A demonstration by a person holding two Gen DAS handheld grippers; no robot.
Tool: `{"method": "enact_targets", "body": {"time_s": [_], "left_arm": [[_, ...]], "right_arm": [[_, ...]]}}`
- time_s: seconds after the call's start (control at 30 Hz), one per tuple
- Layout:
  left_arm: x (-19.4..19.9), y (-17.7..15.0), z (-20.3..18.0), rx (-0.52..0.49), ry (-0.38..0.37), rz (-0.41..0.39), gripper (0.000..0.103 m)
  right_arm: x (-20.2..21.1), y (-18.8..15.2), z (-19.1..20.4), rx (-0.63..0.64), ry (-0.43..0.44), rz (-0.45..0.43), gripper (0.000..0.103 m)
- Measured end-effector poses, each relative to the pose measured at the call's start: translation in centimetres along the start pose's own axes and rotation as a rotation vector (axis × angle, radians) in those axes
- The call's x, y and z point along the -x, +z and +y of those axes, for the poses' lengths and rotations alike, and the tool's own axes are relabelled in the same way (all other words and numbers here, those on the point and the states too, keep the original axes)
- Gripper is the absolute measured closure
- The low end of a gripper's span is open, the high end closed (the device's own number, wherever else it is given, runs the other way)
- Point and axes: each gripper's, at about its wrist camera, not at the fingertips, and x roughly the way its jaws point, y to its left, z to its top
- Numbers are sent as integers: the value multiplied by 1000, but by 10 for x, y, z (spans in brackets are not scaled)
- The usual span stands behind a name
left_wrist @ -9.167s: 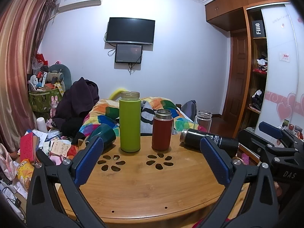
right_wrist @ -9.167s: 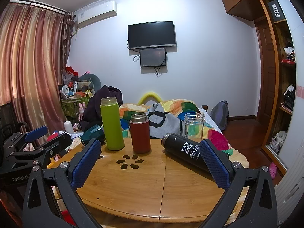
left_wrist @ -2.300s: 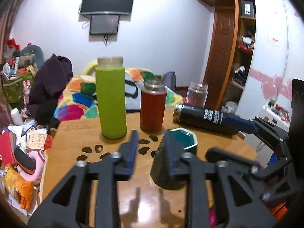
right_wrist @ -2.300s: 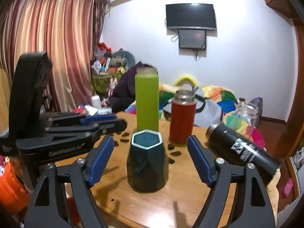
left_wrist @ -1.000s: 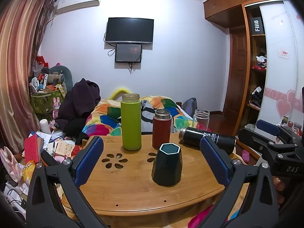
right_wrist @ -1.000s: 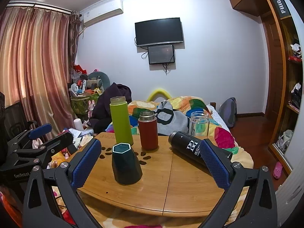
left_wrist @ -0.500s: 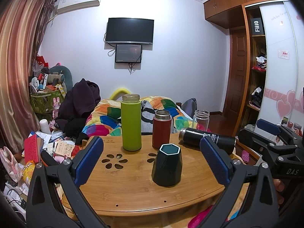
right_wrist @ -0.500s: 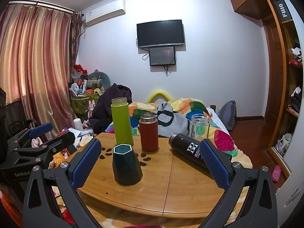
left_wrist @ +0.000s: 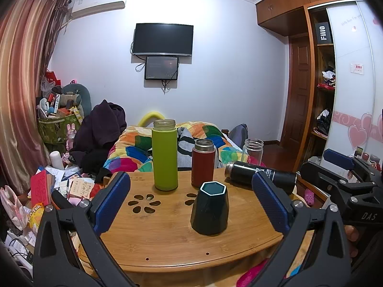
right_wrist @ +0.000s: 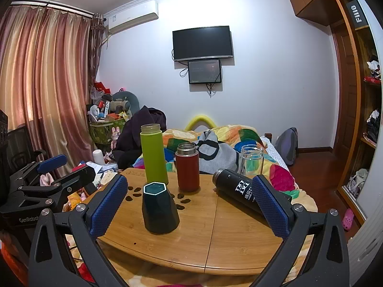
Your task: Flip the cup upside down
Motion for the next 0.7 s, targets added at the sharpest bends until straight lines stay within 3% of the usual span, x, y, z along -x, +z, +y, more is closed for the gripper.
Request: {"method": "enact_targets", "body": {"time_s": [0.7], "left_arm": [[1, 3, -2, 4, -11, 1, 0]], "right_arm": [[0, 0, 0, 0, 0, -1, 0]]}}
